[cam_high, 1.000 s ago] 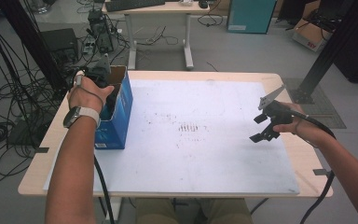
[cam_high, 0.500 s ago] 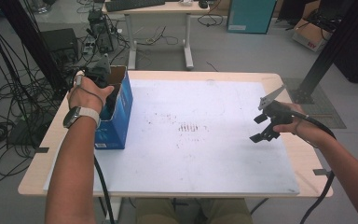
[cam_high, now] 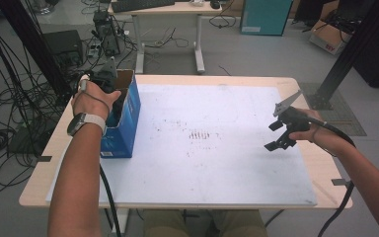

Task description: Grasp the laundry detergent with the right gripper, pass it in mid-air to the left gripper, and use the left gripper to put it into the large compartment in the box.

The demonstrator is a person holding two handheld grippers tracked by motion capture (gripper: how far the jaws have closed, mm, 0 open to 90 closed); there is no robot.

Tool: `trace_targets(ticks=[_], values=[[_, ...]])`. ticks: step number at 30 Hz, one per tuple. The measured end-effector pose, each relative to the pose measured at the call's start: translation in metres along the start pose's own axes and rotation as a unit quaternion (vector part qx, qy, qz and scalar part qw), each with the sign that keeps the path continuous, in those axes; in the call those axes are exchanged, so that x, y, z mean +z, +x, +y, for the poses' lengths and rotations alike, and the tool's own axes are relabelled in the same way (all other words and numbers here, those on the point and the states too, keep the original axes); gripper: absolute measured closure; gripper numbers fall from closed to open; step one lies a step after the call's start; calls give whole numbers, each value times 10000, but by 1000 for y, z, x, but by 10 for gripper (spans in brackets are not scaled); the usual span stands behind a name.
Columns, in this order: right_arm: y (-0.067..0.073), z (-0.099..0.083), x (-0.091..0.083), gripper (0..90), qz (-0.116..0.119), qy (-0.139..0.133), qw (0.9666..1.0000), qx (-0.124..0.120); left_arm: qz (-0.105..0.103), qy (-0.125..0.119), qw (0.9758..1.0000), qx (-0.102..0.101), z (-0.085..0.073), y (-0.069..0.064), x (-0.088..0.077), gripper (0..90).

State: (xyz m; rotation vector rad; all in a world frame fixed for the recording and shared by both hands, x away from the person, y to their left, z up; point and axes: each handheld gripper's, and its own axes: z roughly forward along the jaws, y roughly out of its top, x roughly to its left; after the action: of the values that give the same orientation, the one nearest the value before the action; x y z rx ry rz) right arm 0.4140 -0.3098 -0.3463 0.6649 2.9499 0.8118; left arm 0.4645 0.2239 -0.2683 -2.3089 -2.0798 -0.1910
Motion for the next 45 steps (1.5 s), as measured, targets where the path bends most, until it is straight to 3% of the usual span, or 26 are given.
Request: trace_targets(ticks=[45], values=[[1,-2,-1,77,3,5,10000,2,-39,13,10000,56,1,-3,-1,367]])
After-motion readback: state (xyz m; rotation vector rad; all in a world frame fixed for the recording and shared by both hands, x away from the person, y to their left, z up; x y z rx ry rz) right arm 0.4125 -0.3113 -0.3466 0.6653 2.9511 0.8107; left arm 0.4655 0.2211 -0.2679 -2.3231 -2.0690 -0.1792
